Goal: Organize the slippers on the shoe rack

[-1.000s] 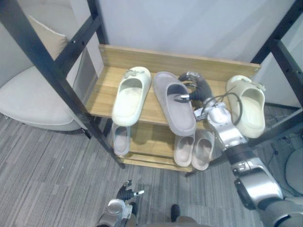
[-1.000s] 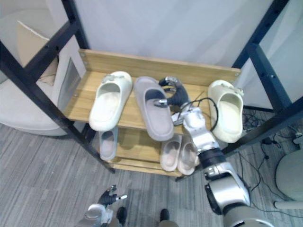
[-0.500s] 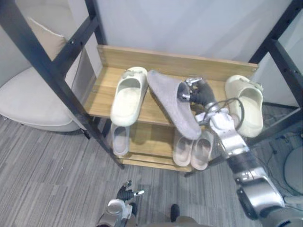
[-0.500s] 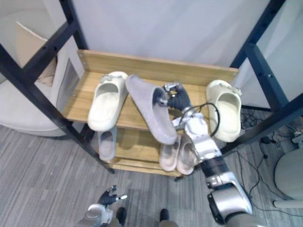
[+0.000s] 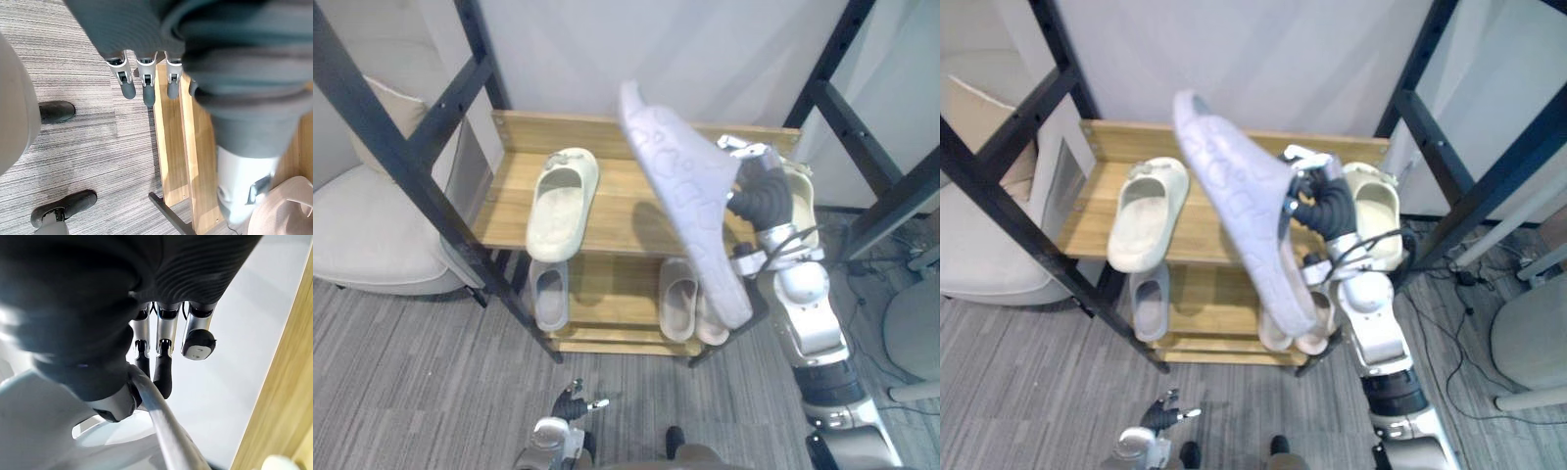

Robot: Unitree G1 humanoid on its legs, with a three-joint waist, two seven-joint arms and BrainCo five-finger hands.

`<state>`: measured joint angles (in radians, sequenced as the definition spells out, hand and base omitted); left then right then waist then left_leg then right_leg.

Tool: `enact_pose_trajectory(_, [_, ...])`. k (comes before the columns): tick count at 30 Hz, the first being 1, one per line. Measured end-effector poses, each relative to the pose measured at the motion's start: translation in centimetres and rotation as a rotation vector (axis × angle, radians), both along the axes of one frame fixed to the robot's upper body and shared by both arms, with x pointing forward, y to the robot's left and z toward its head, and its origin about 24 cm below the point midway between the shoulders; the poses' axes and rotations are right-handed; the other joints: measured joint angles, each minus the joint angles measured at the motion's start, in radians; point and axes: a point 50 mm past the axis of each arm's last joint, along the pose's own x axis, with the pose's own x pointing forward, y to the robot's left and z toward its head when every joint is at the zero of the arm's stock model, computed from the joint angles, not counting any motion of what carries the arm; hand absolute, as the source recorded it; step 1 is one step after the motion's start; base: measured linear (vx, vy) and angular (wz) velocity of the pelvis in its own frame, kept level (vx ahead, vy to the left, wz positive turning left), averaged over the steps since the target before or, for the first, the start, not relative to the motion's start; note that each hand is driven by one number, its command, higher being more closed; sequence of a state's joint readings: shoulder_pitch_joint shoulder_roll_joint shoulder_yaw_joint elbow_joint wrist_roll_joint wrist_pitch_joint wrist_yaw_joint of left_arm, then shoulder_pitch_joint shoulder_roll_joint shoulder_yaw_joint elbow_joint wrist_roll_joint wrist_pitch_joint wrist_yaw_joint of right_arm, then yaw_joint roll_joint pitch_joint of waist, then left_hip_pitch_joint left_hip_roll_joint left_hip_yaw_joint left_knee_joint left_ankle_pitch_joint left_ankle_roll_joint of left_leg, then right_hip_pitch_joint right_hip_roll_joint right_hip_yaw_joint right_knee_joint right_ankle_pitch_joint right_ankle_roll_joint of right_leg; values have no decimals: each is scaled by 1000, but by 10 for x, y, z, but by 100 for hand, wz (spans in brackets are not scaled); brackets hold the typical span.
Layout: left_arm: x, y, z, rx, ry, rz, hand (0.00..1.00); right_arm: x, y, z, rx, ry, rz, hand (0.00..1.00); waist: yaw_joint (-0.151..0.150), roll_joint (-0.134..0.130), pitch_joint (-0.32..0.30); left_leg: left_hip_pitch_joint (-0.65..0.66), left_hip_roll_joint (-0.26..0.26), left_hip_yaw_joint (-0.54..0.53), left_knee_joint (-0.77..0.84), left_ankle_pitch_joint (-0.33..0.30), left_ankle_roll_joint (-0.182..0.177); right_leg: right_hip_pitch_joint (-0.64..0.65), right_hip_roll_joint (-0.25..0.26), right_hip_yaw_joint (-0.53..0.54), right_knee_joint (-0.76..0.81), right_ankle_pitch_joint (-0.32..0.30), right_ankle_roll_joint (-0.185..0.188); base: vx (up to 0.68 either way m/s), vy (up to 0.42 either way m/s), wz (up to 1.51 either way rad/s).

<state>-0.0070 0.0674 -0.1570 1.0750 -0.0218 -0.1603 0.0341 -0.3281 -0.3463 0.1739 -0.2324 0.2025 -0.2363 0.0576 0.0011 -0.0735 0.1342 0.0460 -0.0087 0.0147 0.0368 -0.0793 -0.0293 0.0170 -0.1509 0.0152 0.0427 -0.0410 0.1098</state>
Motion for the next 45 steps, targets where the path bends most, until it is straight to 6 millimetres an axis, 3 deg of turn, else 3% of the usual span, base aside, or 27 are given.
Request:
enact_pose_trajectory(6, [-4, -1, -2, 6, 17, -19, 0, -18, 32, -25, -67, 86, 204, 100, 2, 1, -16, 19, -2, -11, 3, 0, 0, 19, -3, -10, 8, -5, 1, -18, -8, 5])
enact_pose_trajectory(11, [-1, -1, -1, 22, 8, -51, 0, -32, 52, -49, -86, 185, 314, 100, 5, 2, -9, -39, -17, -39, 109, -30, 0, -48, -18, -23, 175, -84, 0, -81, -24, 21])
enact_pose_trajectory(16, [27, 2, 10, 50, -63, -95, 0, -36, 72, -55, -93, 207, 394, 100, 9, 36, 95, -229, -25, -79, 385, -129, -16, -209, -27, -39, 422, -184, -13, -242, -33, 23])
enact_pose_trajectory(19, [46, 2, 18, 64, -110, -101, 0, -27, 72, -69, -170, 256, 359, 100, 8, 60, 160, -355, -16, -102, 485, -146, -24, -316, -22, -55, 529, -207, -13, -277, -55, 18])
enact_pose_trajectory(22, [59, 12, 25, 91, -147, -96, 0, -22, 71, -71, -190, 265, 339, 100, 6, 47, 195, -437, -32, -108, 577, -163, -44, -408, -44, -61, 666, -263, -30, -154, -75, 25])
enact_pose_trajectory(23, [69, 15, 31, 88, -187, -52, 0, -18, 69, -67, -212, 239, 307, 100, 11, 55, 216, -515, -33, -112, 676, -197, -57, -480, -46, -65, 761, -307, -35, -147, -70, 9])
enact_pose_trajectory(26, [89, 13, 46, 75, -280, -17, 0, -12, 64, -56, -193, 196, 249, 100, 6, 64, 253, -645, -32, -136, 801, -229, -67, -600, -41, -75, 883, -346, -45, -115, -70, 11])
enact_pose_trajectory(28, [103, 15, 58, 53, -351, 31, 0, -5, 53, -47, -174, 159, 166, 100, 8, 57, 279, -732, -33, -144, 894, -252, -69, -682, -53, -80, 984, -384, -47, -111, -56, 24])
enact_pose_trajectory(30, [109, 7, 69, -24, -432, 50, 0, 2, 37, -39, -162, 126, 55, 100, 36, 82, 292, -809, -34, -152, 996, -294, -75, -752, -56, -81, 1081, -425, -51, -97, -36, 13])
enact_pose_trajectory(33, [111, 10, 76, -50, -485, 147, 0, 8, 35, -24, -137, 66, 1, 100, 54, 85, 294, -883, -38, -151, 1067, -317, -82, -829, -60, -71, 1164, -463, -50, -28, -36, 5])
enact_pose_trajectory(35, [120, 13, 83, -59, -516, 220, 0, 12, 35, -9, -123, 1, -35, 100, 54, 79, 298, -940, -36, -161, 1110, -326, -92, -885, -59, -77, 1211, -476, -59, -47, -72, 8])
enact_pose_trajectory(37, [138, 15, 103, -74, -602, 265, 0, 18, 27, 13, -90, -84, -126, 100, 59, 45, 322, -1021, -32, -178, 1195, -352, -115, -960, -57, -82, 1295, -512, -69, -40, -56, 6])
enact_pose_trajectory(45, [153, 16, 124, -110, -693, 319, 0, 50, 2, 47, -16, -149, -404, 100, 71, 37, 331, -1134, -26, -174, 1304, -396, -115, -1072, -53, -71, 1405, -557, -73, 2, -14, 1])
